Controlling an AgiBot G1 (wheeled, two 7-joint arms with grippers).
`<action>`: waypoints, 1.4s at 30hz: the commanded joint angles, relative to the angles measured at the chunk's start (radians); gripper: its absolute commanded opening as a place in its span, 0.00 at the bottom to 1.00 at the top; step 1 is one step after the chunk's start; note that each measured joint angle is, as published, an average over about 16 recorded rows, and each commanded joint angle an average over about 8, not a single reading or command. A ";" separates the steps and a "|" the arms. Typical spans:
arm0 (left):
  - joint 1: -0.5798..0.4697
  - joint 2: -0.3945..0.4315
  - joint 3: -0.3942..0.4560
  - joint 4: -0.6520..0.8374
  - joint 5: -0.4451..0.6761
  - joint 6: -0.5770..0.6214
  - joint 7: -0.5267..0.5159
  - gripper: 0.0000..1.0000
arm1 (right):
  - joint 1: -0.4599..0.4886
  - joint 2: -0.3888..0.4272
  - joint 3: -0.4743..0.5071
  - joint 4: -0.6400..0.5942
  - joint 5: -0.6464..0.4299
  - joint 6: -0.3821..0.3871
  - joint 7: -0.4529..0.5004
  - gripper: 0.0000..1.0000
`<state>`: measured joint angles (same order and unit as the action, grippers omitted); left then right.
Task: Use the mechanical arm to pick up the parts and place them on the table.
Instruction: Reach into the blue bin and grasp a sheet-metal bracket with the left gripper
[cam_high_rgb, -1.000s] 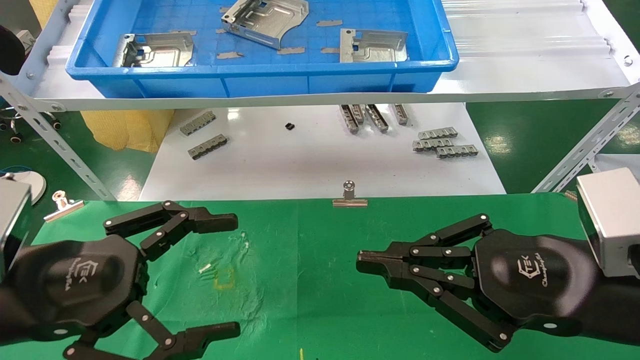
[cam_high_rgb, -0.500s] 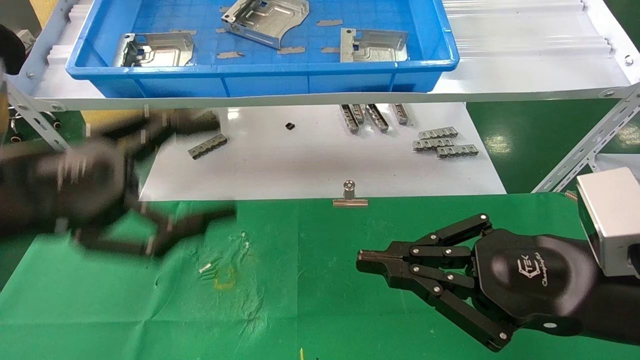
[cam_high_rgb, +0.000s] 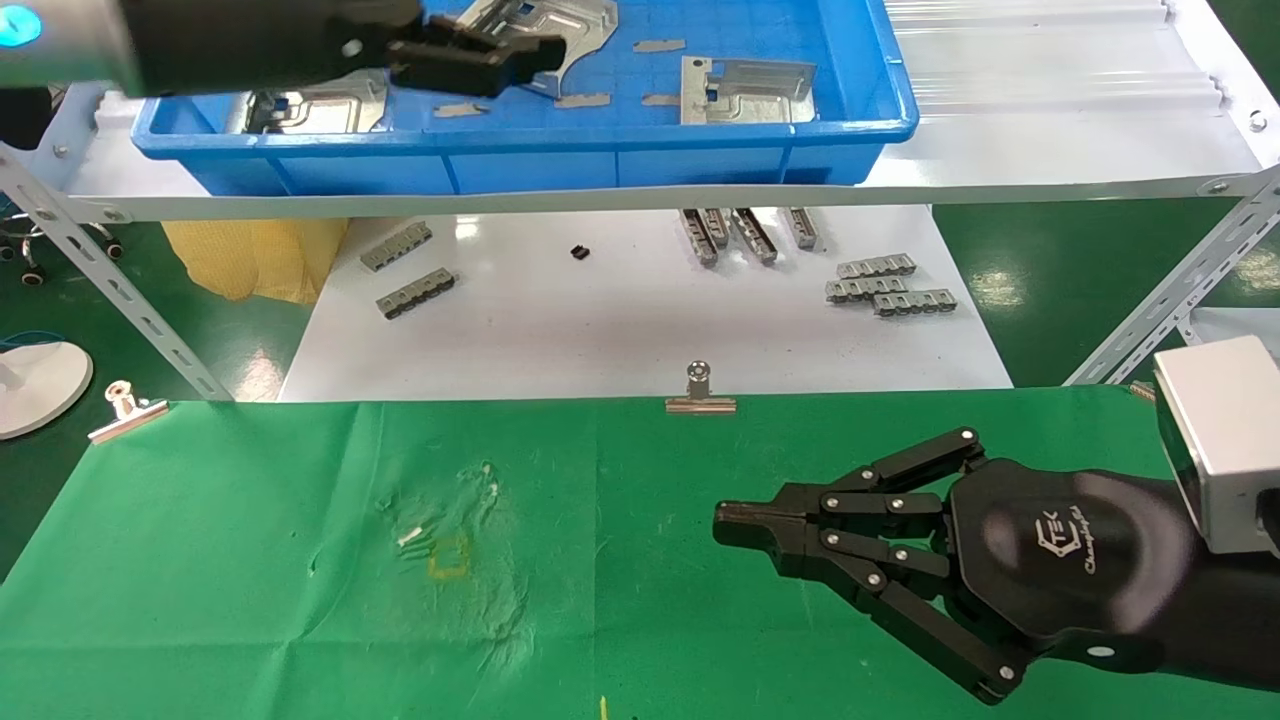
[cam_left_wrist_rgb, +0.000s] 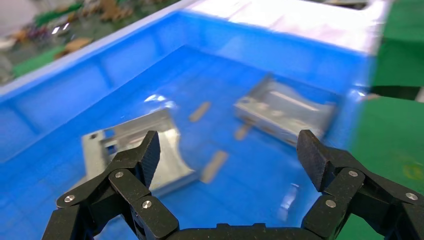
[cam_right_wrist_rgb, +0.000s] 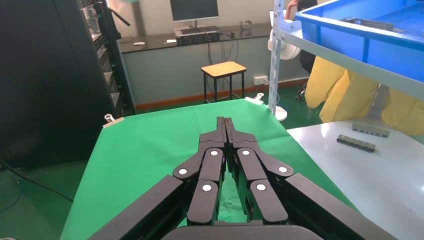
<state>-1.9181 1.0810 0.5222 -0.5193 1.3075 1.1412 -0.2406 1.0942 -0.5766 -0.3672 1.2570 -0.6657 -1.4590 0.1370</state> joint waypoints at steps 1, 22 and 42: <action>-0.063 0.058 0.022 0.111 0.043 -0.029 0.020 1.00 | 0.000 0.000 0.000 0.000 0.000 0.000 0.000 0.53; -0.188 0.266 0.100 0.468 0.185 -0.362 -0.038 0.00 | 0.000 0.000 0.000 0.000 0.000 0.000 0.000 1.00; -0.169 0.271 0.136 0.443 0.212 -0.411 -0.124 0.00 | 0.000 0.000 0.000 0.000 0.000 0.000 0.000 1.00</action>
<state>-2.0866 1.3523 0.6585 -0.0773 1.5188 0.7302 -0.3649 1.0943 -0.5765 -0.3675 1.2570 -0.6655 -1.4589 0.1369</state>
